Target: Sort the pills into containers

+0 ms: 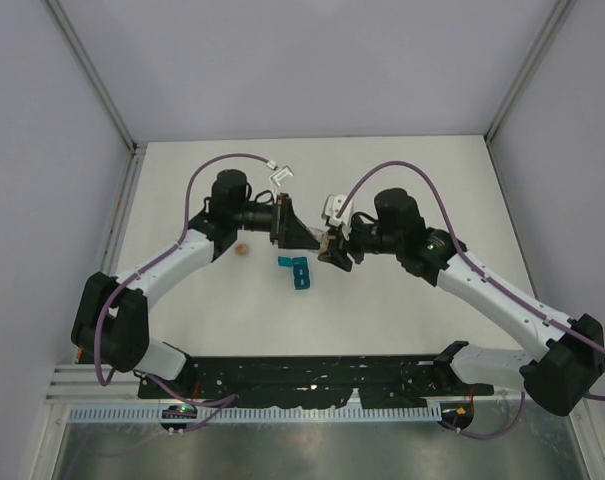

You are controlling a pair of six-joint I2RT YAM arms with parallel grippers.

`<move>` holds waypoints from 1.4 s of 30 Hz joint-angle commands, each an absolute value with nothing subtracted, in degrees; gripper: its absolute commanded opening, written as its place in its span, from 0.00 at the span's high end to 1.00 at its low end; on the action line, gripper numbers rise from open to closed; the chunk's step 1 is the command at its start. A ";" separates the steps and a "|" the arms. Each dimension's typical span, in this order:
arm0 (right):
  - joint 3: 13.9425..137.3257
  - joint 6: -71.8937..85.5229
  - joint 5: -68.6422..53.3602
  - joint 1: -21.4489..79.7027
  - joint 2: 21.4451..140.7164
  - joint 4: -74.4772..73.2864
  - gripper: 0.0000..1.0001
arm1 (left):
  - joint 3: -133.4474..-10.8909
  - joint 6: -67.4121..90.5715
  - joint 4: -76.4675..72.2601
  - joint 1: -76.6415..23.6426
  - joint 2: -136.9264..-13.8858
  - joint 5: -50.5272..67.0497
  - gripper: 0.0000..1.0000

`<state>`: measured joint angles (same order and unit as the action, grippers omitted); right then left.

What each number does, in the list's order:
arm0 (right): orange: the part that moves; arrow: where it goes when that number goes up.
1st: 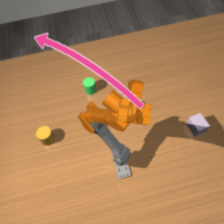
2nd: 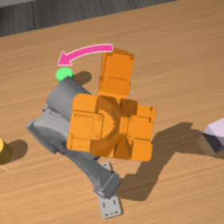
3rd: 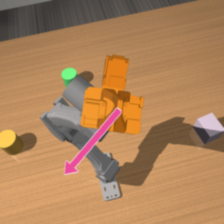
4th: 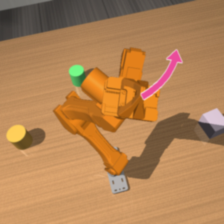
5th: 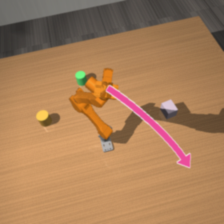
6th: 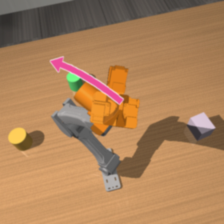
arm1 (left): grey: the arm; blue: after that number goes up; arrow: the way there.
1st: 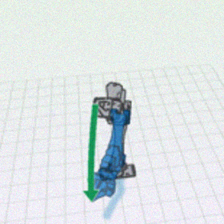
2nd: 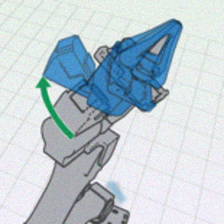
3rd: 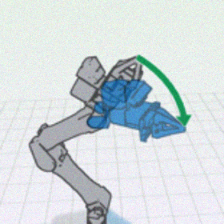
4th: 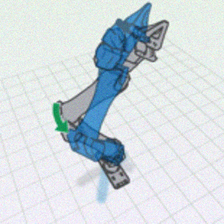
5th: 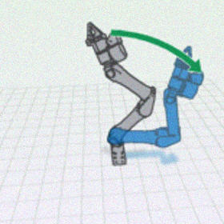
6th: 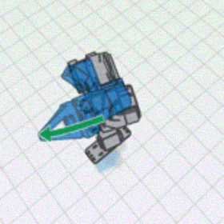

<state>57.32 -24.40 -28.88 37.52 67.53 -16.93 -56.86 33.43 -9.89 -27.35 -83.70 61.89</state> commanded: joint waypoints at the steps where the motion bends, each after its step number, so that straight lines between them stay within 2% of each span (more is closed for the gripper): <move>1: 56.78 -24.96 -29.44 37.35 67.06 -12.05 0.95 | -59.76 27.96 -5.11 -27.25 -81.56 62.06 0.48; 4: 55.64 -25.14 -30.23 36.74 67.06 -11.34 0.94 | -60.73 25.23 -1.59 -26.90 -80.86 61.17 0.19; 6: 55.02 -25.31 -30.50 36.30 67.15 -10.81 0.94 | -61.17 24.00 -0.10 -26.02 -80.42 60.73 0.04; 7: 54.76 -25.31 -30.85 36.21 67.15 -10.72 0.95 | -61.26 23.39 -0.17 -25.49 -80.07 60.47 0.00; 13: 53.00 -25.31 -32.17 33.84 66.27 -10.11 0.95 | -61.26 15.40 7.71 -22.06 -77.00 57.14 0.00; 17: 51.86 -24.35 -33.05 31.39 64.61 -10.11 0.94 | -60.04 6.34 13.97 -22.06 -74.36 46.79 0.00; 21: 50.54 -22.94 -33.49 29.10 62.49 -9.23 0.94 | -57.05 4.22 14.06 -22.50 -73.92 36.41 0.01; 28: 48.96 -21.01 -31.56 26.02 59.51 -8.09 0.94 | -54.41 0.53 14.85 -32.15 -75.32 14.35 0.00; 37: 47.11 -20.13 -29.97 22.68 55.90 -8.79 0.94 | -58.80 0.97 16.35 -40.60 -84.10 -1.65 0.00; 42: 46.23 -20.21 -29.88 20.66 54.93 -8.79 0.95 | -60.81 0.53 16.35 -43.94 -89.11 -6.41 0.00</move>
<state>46.59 -20.78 -30.28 21.78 56.80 -11.42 -57.28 1.63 17.02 -41.60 -86.61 0.86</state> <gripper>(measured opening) 0.587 0.996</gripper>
